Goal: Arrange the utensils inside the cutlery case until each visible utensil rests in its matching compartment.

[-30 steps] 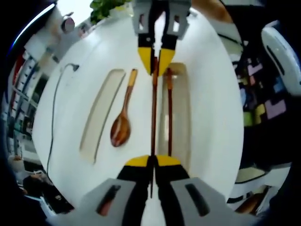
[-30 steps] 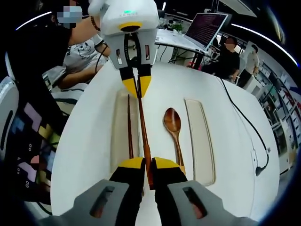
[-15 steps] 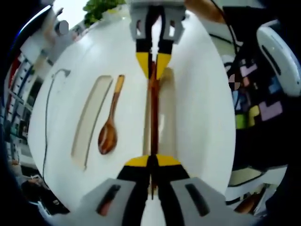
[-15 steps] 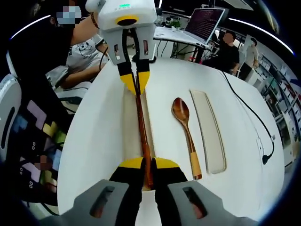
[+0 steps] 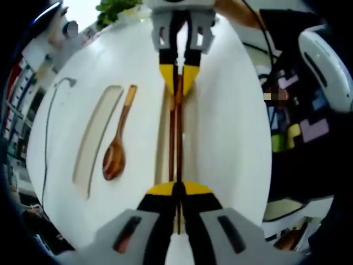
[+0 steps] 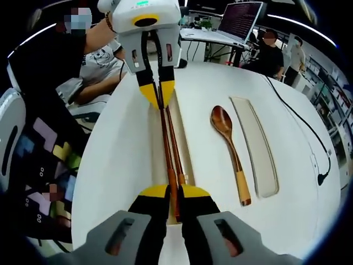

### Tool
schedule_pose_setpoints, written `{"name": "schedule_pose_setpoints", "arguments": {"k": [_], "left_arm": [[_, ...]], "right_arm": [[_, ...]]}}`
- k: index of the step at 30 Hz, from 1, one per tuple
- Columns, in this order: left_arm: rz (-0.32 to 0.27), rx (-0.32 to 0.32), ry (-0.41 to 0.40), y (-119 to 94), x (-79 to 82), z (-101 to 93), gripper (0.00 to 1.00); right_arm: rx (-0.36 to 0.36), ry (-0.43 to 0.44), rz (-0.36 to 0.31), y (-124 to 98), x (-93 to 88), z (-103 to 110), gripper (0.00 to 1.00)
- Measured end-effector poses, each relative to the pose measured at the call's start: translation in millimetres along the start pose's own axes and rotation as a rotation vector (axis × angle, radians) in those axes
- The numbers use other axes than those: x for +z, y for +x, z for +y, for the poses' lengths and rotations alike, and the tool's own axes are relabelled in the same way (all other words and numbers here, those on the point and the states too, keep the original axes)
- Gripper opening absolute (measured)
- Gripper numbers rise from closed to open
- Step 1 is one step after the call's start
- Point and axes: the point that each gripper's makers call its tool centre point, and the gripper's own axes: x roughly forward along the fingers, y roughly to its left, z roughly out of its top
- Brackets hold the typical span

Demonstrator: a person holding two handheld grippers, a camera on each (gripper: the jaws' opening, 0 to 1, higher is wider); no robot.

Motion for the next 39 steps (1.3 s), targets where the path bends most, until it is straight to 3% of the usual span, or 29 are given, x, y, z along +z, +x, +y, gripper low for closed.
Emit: {"name": "schedule_pose_setpoints", "arguments": {"k": [11, 30, 36, 38, 39], "left_arm": [[-0.013, -0.035, -0.042, 7, -2.3, -1.9, 0.03], [-0.017, -0.043, -0.062, 13, -4.7, 0.5, 0.04], [-0.026, -0.046, -0.053, 15, -5.3, 0.7, 0.04], [-0.003, -0.004, 0.016, 16, -9.2, 5.5, 0.04], [0.002, -0.007, 0.014, 16, -10.3, 3.5, 0.04]], "right_arm": [[0.025, 0.032, 0.002, 3, -3.3, 2, 0.05], [0.060, 0.062, 0.028, 8, -9.2, 3, 0.05], [0.063, 0.061, 0.032, 9, -10.7, 2, 0.06], [0.061, 0.037, 0.025, 8, -8.9, 2, 0.08], [0.061, 0.036, 0.027, 7, -8.7, 3, 0.08]]}}
